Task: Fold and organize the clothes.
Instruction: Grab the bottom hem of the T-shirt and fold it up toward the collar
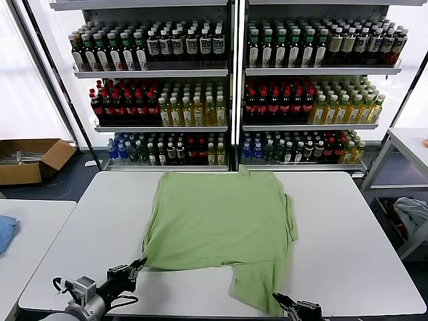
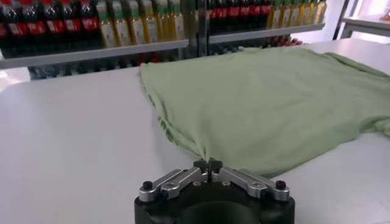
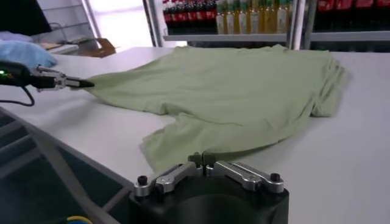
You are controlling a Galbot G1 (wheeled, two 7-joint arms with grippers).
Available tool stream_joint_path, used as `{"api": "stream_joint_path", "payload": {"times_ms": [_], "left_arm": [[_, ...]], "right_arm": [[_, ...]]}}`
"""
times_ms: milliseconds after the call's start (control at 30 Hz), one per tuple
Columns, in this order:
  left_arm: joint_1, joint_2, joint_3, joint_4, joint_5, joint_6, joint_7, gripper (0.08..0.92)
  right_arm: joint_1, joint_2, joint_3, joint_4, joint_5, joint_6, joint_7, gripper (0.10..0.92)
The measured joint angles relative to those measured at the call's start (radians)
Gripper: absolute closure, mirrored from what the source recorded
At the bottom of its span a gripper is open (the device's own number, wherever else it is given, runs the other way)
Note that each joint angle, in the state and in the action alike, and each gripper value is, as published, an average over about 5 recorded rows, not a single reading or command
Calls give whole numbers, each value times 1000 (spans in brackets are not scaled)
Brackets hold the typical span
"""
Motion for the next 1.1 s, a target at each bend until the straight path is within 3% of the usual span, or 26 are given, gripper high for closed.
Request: {"api": "stream_joint_path", "payload": {"times_ms": [400,1100], "left_arm": [[77,-3,-41,-87,3,-3,-1,916],[100,-7,-49,-122,4,-5,3,916]], "right_arm": [[-26,20,-11,-7,-35,44,-12,895],[69,31,-146,-71,-213,37,89,303]]}}
